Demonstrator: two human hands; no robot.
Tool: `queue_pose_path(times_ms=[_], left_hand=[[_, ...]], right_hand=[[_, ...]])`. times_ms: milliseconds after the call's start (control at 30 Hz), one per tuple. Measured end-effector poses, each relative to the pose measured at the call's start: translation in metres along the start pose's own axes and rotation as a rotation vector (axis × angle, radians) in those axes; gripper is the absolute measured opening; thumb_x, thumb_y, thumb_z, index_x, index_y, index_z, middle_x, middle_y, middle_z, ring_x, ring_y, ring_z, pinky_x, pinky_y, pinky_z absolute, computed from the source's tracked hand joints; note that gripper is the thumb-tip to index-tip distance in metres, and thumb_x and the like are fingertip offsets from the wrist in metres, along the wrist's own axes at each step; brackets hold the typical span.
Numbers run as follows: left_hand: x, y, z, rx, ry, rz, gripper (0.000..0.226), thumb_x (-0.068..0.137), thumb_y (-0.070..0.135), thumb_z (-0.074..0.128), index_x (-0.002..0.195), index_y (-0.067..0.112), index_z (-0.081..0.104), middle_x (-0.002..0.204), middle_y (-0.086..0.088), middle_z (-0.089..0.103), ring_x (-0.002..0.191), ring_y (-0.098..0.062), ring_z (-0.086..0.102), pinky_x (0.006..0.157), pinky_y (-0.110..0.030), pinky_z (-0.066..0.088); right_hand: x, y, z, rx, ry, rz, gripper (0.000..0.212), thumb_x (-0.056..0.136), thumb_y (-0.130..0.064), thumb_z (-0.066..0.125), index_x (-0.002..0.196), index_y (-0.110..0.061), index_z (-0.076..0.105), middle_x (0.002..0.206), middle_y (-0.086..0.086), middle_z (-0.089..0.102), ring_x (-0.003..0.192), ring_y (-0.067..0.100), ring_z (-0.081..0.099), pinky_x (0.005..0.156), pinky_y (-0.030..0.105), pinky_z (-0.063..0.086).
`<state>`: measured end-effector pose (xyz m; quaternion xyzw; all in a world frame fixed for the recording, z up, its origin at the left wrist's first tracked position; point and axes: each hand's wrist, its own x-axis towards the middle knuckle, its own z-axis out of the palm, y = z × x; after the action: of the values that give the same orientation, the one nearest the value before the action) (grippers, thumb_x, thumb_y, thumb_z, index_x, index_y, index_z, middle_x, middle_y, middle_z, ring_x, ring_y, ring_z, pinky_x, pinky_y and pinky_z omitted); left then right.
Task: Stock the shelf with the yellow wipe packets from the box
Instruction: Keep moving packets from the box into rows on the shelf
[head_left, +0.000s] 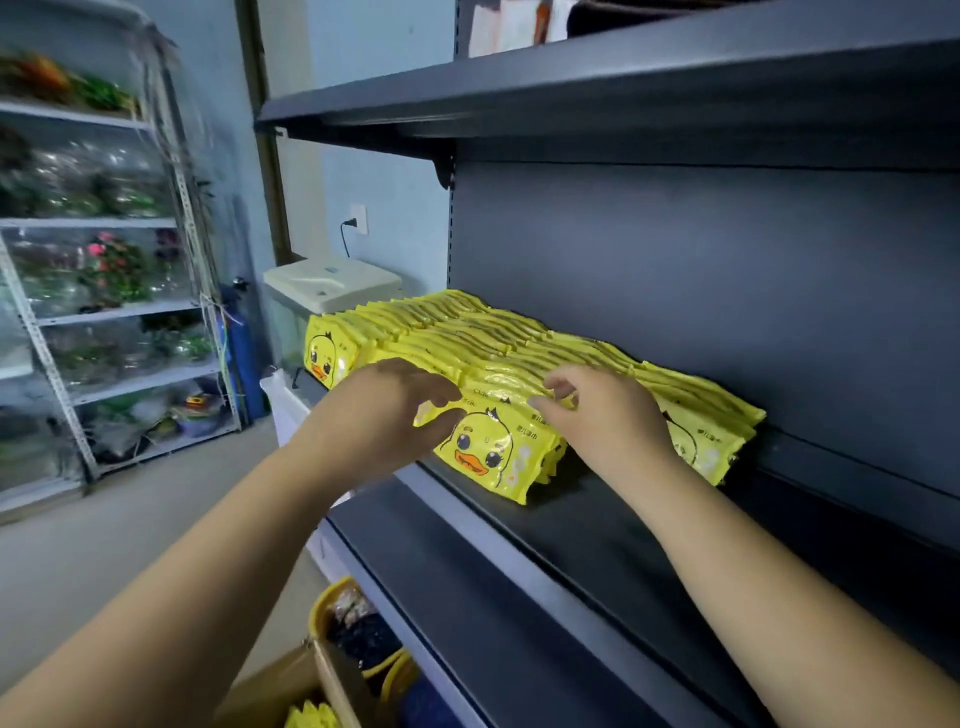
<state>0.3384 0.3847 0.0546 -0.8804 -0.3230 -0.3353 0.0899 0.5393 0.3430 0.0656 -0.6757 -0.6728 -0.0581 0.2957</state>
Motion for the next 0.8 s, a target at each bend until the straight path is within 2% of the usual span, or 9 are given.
queue_pose_path(times_ms=[233, 433, 667, 800], left_hand=[[-0.116, -0.031, -0.067, 0.044, -0.055, -0.036, 0.037, 0.079, 0.040, 0.041, 0.078, 0.017, 0.070, 0.069, 0.004, 0.069, 0.061, -0.020, 0.064, 0.051, -0.031, 0.054], [-0.239, -0.075, -0.087, -0.029, -0.177, -0.230, 0.039, 0.077, 0.049, 0.039, 0.079, 0.023, 0.068, 0.073, 0.007, 0.068, 0.068, -0.021, 0.064, 0.057, -0.040, 0.055], [-0.327, -0.095, -0.070, -0.122, -0.315, -0.396, 0.055, 0.069, 0.058, 0.028, 0.085, 0.023, 0.069, 0.081, 0.008, 0.068, 0.077, -0.019, 0.061, 0.068, -0.034, 0.051], [-0.349, -0.104, -0.045, -0.159, -0.365, -0.491, 0.063, 0.065, 0.061, 0.024, 0.087, 0.023, 0.068, 0.082, 0.011, 0.067, 0.072, -0.011, 0.052, 0.068, -0.028, 0.046]], right_hand=[[-0.068, -0.099, 0.048, 0.064, -0.115, -0.012, 0.028, 0.089, -0.041, 0.055, 0.104, -0.019, 0.063, 0.105, -0.002, 0.067, 0.099, 0.022, 0.059, 0.078, 0.032, 0.048], [-0.149, -0.164, 0.109, 0.063, -0.273, 0.038, 0.029, 0.089, -0.043, 0.052, 0.102, -0.019, 0.063, 0.100, -0.002, 0.067, 0.095, 0.022, 0.060, 0.073, 0.032, 0.049], [-0.205, -0.185, 0.165, -0.005, -0.488, 0.114, 0.031, 0.091, -0.042, 0.050, 0.101, -0.015, 0.063, 0.104, 0.003, 0.067, 0.096, 0.024, 0.059, 0.071, 0.032, 0.046], [-0.214, -0.174, 0.197, -0.035, -0.602, 0.152, 0.032, 0.092, -0.043, 0.047, 0.104, -0.016, 0.060, 0.104, 0.001, 0.066, 0.095, 0.022, 0.059, 0.072, 0.031, 0.046]])
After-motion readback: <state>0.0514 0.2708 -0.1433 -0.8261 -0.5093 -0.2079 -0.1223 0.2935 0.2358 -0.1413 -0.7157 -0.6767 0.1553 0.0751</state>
